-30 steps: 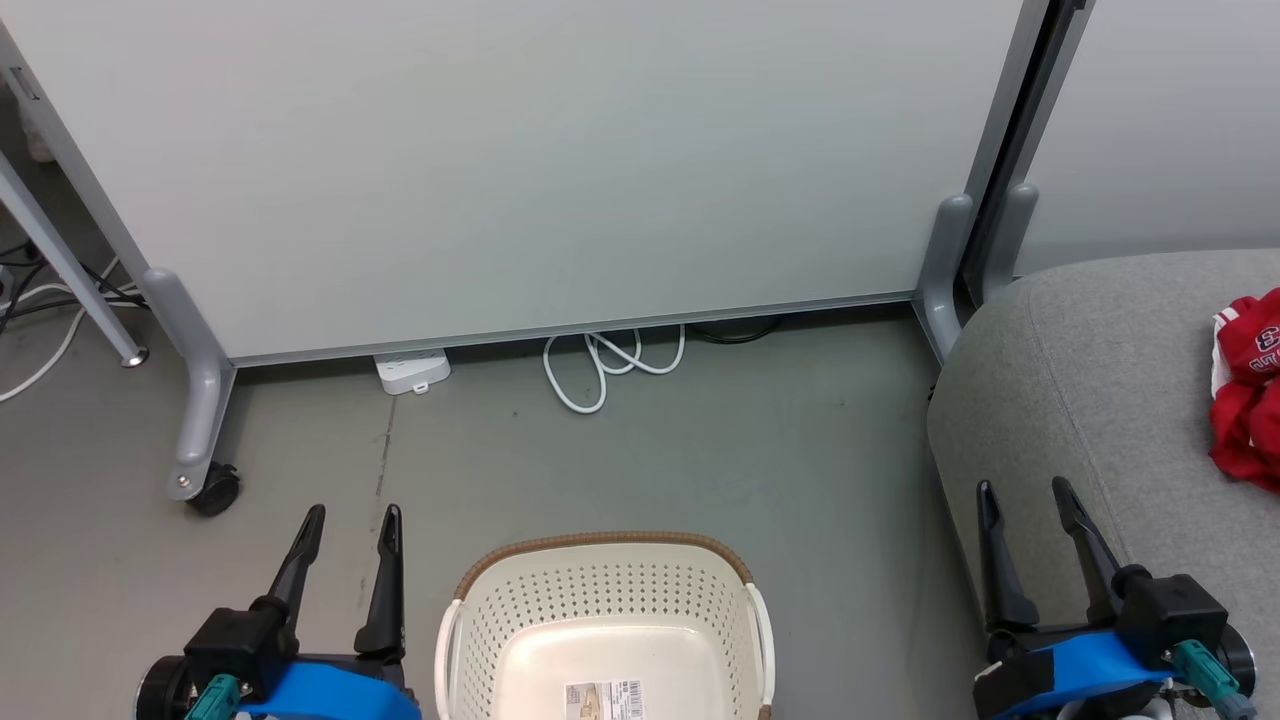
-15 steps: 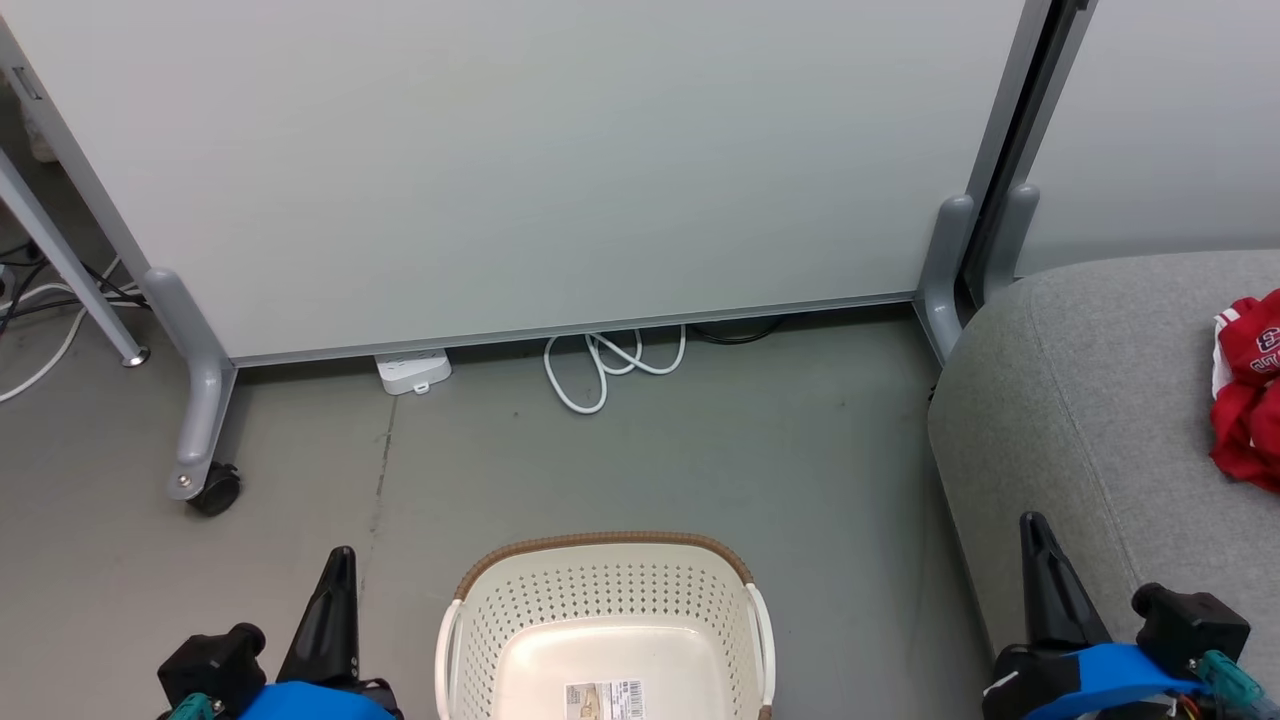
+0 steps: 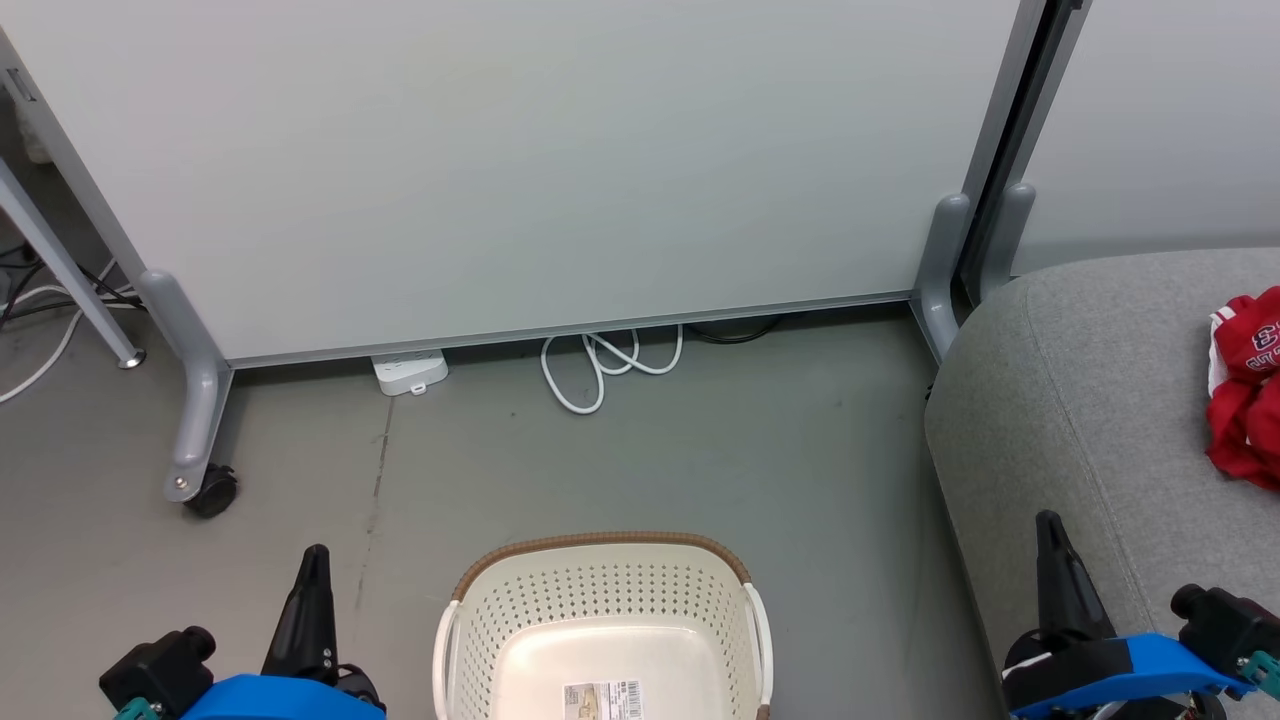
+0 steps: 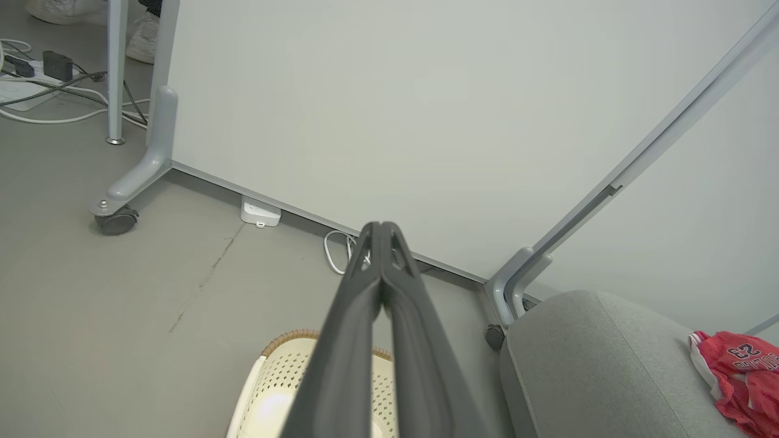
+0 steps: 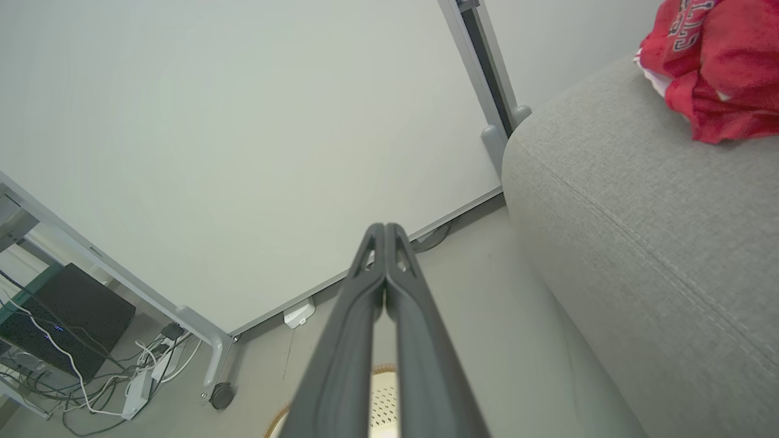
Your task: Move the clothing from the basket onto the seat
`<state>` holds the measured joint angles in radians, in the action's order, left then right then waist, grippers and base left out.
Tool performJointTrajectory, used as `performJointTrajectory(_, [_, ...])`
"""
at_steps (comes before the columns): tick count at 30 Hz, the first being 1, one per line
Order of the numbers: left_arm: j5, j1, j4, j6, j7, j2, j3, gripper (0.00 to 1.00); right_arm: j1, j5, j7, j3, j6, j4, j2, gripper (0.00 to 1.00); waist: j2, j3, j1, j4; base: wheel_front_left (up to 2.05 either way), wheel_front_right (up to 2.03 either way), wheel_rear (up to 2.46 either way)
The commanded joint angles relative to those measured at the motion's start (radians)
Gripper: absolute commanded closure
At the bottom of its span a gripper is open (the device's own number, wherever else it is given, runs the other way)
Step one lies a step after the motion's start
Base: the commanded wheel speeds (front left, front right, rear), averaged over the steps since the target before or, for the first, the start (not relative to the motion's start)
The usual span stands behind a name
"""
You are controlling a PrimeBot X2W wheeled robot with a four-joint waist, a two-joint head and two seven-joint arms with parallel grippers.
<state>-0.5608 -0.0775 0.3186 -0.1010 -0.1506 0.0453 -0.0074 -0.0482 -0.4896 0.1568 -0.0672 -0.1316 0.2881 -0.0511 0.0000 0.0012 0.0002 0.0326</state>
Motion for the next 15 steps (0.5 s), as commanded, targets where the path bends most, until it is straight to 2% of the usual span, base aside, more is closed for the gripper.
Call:
performJointTrajectory(1, [-0.033,-0.020,-0.019,-0.006,0.006,0.004,0.008,1.00,-0.024,-0.039,-0.008,-0.003,0.000,-0.018,-0.001,1.00,0.0000,0.000,-0.0001,0.000,0.00,0.00,0.00])
performJointTrajectory(15, [-0.239,-0.025,-0.032,-0.011,0.058,0.005,0.031,1.00,-0.033,-0.258,-0.061,-0.012,0.001,-0.025,-0.001,1.00,0.0000,0.000,-0.0001,-0.005,0.00,0.00,0.00])
